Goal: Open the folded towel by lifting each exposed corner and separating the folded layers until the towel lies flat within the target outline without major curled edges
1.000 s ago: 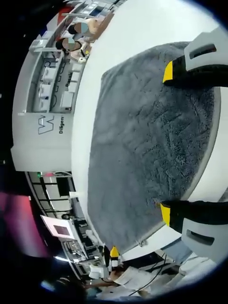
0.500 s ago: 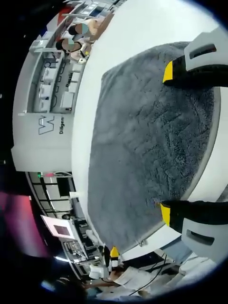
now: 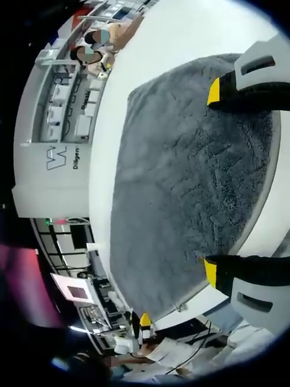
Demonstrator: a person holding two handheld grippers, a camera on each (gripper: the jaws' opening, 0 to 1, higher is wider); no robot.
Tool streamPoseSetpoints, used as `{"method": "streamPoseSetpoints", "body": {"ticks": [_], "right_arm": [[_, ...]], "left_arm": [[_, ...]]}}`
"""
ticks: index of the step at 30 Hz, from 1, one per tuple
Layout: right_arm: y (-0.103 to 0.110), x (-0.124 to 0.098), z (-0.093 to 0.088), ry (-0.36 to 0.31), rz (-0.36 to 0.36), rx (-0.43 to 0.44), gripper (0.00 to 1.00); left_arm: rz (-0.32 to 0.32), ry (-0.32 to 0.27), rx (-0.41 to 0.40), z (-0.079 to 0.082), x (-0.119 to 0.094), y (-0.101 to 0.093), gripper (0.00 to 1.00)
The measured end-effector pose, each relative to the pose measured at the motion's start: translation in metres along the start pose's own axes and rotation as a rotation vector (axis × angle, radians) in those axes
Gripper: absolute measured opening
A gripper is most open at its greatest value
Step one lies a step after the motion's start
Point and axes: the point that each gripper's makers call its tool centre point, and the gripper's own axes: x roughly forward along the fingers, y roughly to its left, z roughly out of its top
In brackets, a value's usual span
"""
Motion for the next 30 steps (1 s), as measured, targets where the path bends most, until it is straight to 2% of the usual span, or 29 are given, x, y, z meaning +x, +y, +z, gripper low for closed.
{"method": "streamPoseSetpoints", "body": {"ticks": [3,7,9,11,14,15,17,20,22,24,30], "right_arm": [[-0.001,-0.001,0.003,-0.004,0.002,0.0,0.99],[-0.009,-0.005,0.01,-0.024,-0.015,0.001,0.99],[-0.013,-0.008,0.012,-0.033,-0.021,0.002,0.99],[-0.017,-0.011,0.014,-0.046,-0.032,0.008,0.99],[-0.026,-0.016,0.017,-0.068,-0.057,0.022,0.98],[-0.034,-0.02,0.018,-0.079,-0.085,0.031,0.97],[-0.041,-0.024,0.019,-0.093,-0.107,0.037,0.93],[-0.058,-0.034,0.025,-0.15,-0.152,0.077,0.86],[-0.066,-0.038,0.024,-0.161,-0.174,0.091,0.82],[-0.074,-0.041,0.02,-0.156,-0.2,0.093,0.78],[-0.093,-0.047,0.007,-0.141,-0.261,0.115,0.73]], "left_arm": [[-0.001,-0.003,-0.003,0.003,0.0,0.0,0.93],[0.035,-0.027,0.0,0.01,-0.004,0.009,0.92],[0.083,-0.069,-0.023,0.02,-0.011,0.021,0.91],[0.13,-0.083,-0.035,0.023,-0.02,0.033,0.89],[0.189,-0.092,-0.046,0.024,-0.029,0.046,0.79],[0.228,-0.108,-0.057,0.024,-0.037,0.055,0.77],[0.249,-0.116,-0.058,0.023,-0.044,0.061,0.71],[0.281,-0.124,-0.074,0.019,-0.052,0.069,0.66],[0.302,-0.111,-0.075,0.013,-0.055,0.073,0.64],[0.321,-0.09,-0.073,0.006,-0.057,0.077,0.62],[0.336,-0.083,-0.103,-0.006,-0.061,0.08,0.53]]}}
